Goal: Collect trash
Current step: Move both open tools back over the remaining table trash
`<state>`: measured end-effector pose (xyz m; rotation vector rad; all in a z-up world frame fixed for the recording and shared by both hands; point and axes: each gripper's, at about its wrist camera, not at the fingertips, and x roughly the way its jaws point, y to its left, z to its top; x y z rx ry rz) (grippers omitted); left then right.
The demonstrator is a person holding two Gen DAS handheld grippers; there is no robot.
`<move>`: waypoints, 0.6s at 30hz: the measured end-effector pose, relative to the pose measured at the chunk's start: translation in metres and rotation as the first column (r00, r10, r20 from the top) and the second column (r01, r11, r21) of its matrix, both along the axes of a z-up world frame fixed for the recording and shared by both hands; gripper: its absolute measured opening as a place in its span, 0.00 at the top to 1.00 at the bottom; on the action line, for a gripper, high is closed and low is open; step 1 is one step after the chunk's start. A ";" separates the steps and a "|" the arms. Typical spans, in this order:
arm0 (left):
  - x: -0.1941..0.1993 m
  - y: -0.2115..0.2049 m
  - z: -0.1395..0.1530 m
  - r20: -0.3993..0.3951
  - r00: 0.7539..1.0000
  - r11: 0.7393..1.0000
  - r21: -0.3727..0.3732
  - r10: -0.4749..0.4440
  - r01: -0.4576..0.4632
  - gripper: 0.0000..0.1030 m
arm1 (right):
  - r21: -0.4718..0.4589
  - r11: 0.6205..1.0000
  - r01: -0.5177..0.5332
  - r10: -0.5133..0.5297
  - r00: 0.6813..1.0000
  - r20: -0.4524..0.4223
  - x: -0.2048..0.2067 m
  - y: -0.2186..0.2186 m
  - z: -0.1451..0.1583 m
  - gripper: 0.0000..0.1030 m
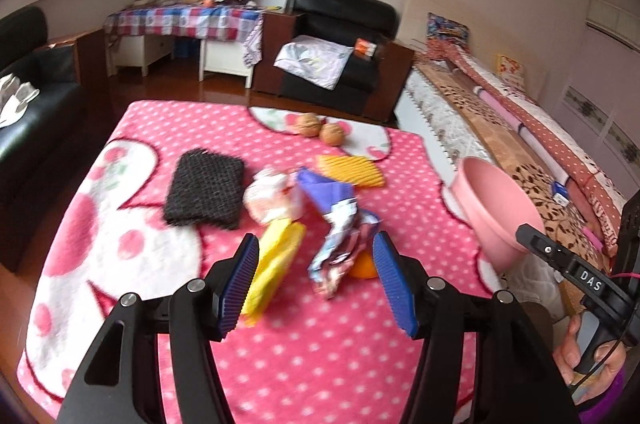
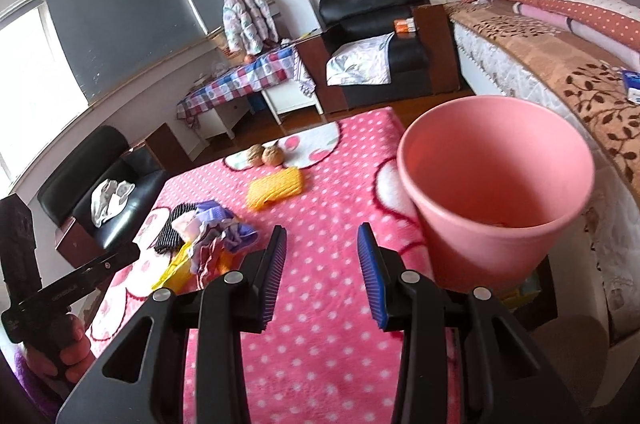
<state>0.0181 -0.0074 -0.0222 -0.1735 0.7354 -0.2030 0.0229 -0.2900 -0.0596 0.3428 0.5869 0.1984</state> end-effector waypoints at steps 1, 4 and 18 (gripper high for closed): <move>-0.001 0.005 -0.002 -0.006 1.000 1.000 0.000 0.009 -0.009 0.43 | -0.002 1.000 -0.007 0.007 1.000 -0.003 0.001 0.003 -0.001 0.63; -0.002 0.013 -0.010 -0.016 0.999 1.000 0.006 0.029 -0.028 0.43 | -0.013 0.999 -0.030 0.030 0.999 -0.012 0.003 0.011 -0.004 0.63; 0.020 0.010 -0.042 -0.063 0.998 0.994 0.103 -0.020 0.027 0.43 | -0.038 0.994 -0.102 0.100 0.993 -0.058 0.009 0.033 -0.011 0.63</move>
